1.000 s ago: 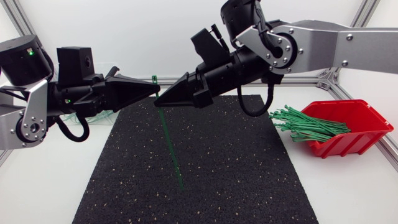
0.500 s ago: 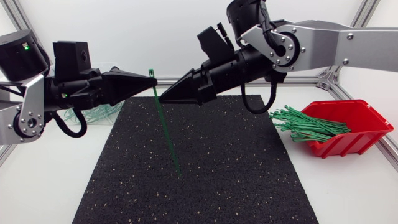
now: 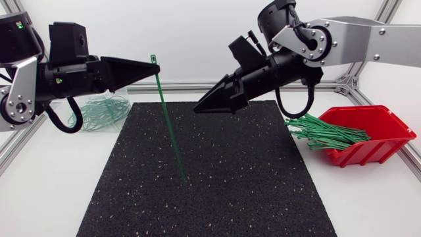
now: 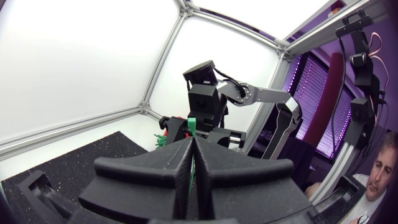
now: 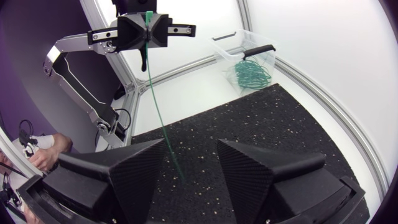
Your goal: Take a green cable tie from the red box, thread the tail through the head to close it, then place it in the transparent bin on the left.
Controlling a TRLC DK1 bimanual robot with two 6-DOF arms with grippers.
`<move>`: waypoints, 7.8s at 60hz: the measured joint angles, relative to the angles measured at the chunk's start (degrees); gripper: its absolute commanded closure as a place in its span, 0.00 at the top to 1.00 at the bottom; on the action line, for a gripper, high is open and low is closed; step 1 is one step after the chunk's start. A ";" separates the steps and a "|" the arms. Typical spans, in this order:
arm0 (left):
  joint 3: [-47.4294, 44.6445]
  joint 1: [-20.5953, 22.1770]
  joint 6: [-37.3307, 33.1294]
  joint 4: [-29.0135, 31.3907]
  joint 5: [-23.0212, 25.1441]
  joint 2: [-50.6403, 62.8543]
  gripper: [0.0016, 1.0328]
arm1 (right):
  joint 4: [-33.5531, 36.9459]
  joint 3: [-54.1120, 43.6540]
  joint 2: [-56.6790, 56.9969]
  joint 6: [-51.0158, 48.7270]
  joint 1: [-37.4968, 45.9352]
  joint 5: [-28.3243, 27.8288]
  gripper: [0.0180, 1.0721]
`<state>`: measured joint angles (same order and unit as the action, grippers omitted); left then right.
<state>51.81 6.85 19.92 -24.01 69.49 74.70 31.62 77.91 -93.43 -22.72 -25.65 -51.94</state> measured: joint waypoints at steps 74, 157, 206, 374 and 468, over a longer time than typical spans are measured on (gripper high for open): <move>15.98 9.62 -17.22 37.16 -14.51 5.40 0.03 | 7.82 -11.17 15.85 -19.80 -9.29 46.42 0.95; 16.90 7.67 -18.47 38.80 -14.34 8.26 0.03 | -55.67 -43.12 16.90 -64.87 -32.68 81.99 0.91; 18.56 7.65 -18.45 41.00 -14.32 9.79 0.03 | -73.26 -46.27 1.86 -85.83 -37.99 72.46 0.92; 20.15 7.28 -18.71 43.56 -13.64 11.54 0.03 | -85.77 -44.78 -6.14 -92.11 -36.50 63.39 0.06; 20.15 6.64 -18.73 43.54 -13.70 13.55 0.03 | -85.79 -47.78 -8.24 -90.86 -37.59 63.73 0.26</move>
<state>71.96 13.50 1.19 19.53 55.79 88.25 -54.17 30.13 -101.67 -113.58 -63.24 11.79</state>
